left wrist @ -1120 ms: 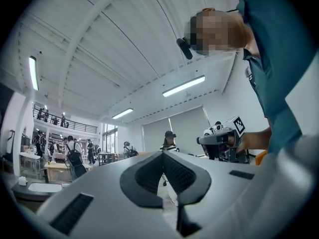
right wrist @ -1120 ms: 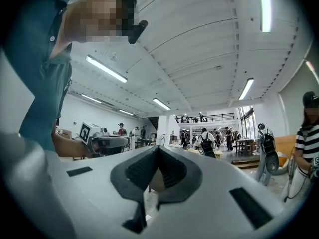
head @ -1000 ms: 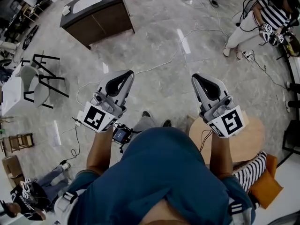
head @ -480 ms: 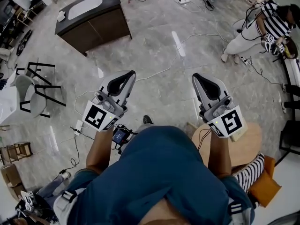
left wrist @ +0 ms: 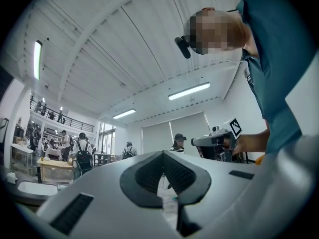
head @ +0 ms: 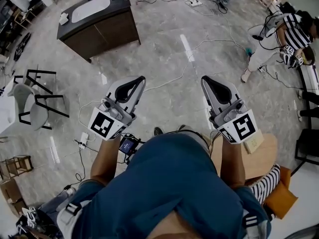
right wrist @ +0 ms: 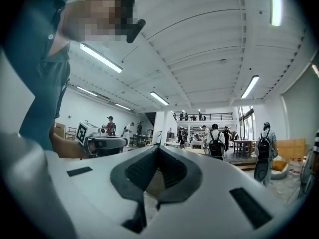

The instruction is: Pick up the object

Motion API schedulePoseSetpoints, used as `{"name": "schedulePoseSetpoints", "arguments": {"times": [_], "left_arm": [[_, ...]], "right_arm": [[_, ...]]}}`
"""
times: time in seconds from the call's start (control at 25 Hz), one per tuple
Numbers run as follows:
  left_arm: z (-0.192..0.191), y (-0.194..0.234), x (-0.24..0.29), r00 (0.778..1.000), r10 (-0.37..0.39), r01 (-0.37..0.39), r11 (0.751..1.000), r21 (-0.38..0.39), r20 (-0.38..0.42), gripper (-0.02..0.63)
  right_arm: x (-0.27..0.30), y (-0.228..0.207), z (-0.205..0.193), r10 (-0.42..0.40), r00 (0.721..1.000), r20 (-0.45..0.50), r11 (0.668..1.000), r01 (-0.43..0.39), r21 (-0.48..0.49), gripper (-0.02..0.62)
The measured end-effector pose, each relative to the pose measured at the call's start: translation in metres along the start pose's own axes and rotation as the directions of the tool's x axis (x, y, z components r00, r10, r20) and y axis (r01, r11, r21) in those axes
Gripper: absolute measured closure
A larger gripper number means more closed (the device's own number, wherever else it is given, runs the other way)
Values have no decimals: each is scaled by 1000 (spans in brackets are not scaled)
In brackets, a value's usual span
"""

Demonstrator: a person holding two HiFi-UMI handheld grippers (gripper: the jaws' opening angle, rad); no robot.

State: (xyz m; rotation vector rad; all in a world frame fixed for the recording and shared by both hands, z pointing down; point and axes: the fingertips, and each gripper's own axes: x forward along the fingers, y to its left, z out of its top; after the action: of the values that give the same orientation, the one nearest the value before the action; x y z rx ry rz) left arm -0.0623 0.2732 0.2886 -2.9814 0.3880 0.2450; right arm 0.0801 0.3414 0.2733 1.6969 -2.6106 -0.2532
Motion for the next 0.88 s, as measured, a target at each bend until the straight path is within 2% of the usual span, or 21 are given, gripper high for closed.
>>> {"name": "schedulePoseSetpoints", "arguments": {"times": [0.4,0.56,0.88], "left_arm": [[-20,54,13,997,64,-64,998,-8,-39,603],[-29,61,25,996,79,-79,997,7,-52,603],[-38,98,98,988,136,-134,991,29,-74,603]], "right_arm": [[59,-30,-19,61,998,-4,998,-61,33,581],[66,-45,-26,80,997,19,996,-81,36,581],[95,-130,-34,134,990,37,990,-136,48,581]]}}
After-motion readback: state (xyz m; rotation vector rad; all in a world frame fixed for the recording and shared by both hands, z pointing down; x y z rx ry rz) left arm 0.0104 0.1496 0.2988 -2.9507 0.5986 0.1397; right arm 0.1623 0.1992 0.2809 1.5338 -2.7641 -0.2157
